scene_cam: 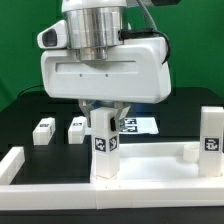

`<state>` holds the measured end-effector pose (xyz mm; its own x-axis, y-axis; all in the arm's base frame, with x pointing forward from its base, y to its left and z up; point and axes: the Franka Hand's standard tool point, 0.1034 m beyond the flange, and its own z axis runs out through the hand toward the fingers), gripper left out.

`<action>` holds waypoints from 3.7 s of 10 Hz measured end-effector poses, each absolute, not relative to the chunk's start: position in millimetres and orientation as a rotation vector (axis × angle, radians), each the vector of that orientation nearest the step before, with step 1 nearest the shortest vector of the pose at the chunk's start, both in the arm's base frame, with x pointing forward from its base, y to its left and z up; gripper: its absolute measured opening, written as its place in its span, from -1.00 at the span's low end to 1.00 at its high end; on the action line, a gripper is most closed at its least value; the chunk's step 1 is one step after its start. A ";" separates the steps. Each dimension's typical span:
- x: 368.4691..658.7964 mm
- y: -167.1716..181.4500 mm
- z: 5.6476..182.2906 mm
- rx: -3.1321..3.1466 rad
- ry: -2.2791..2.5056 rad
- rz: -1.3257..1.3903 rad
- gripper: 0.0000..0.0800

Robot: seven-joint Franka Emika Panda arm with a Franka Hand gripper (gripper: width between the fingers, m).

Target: Assemble desk

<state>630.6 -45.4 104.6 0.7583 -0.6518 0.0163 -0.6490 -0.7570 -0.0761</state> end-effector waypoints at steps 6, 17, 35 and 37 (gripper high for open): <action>633.4 -42.2 103.4 -2.066 2.200 -0.029 -0.28; 634.1 -44.2 104.0 -2.769 1.258 -0.105 0.62; 630.5 -49.1 101.3 -2.000 2.226 -0.081 -0.28; 630.7 -46.2 101.5 -1.842 2.353 -0.061 -0.27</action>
Offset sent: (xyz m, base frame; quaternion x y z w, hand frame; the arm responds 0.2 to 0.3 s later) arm 0.0051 -0.0055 0.0008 0.0459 0.0544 0.4271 0.9014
